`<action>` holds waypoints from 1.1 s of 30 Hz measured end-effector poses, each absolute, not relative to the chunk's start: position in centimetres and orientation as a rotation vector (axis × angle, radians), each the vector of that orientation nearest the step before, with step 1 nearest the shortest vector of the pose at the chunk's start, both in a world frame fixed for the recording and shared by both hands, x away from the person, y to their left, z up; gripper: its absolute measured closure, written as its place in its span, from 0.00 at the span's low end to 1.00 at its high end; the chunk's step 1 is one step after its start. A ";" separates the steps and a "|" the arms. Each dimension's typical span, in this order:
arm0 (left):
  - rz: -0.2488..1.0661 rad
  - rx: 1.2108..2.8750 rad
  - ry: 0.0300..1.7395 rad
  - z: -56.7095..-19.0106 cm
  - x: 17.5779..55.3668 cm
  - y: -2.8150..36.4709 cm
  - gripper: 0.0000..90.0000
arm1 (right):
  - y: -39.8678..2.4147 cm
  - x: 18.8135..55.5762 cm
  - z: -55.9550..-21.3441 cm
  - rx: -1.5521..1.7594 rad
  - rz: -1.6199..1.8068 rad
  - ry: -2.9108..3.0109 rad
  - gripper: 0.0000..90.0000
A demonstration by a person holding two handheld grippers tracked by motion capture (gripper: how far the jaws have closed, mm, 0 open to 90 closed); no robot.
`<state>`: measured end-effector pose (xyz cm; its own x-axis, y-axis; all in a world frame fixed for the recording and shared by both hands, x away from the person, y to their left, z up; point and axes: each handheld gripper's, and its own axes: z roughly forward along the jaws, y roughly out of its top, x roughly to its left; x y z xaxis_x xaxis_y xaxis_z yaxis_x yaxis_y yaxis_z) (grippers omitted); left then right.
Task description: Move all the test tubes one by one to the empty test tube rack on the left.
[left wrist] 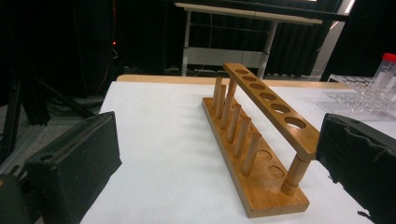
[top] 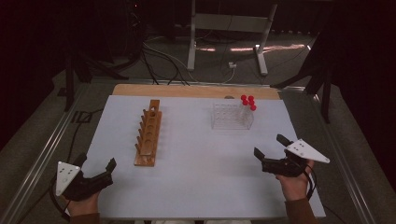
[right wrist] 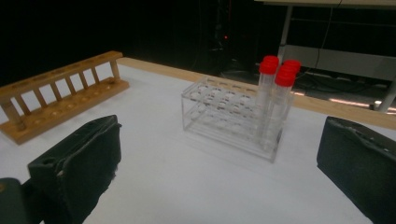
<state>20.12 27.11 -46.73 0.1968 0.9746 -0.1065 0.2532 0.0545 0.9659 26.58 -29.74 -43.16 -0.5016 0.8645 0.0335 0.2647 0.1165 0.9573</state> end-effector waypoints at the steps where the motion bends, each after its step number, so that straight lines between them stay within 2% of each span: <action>1: 0.864 1.425 1.260 -46.8 20.2 27.1 0.01 | -29.7 26.9 -43.0 1.098 1.403 1.849 0.00; 16: 0.866 1.422 1.270 -47.0 20.3 26.8 0.01 | -28.1 33.0 -42.8 1.120 1.325 1.851 0.00; 26: 0.863 1.414 1.269 -47.0 20.2 26.9 0.01 | -28.6 36.9 -43.1 1.224 1.289 1.803 0.00; 29: 0.859 1.409 1.273 -47.0 20.2 27.0 0.01 | -28.7 38.0 -43.7 1.240 1.280 1.801 0.05; 33: 0.857 1.405 1.276 -47.0 20.2 27.0 0.01 | -29.0 39.3 -44.7 1.267 1.311 1.804 0.17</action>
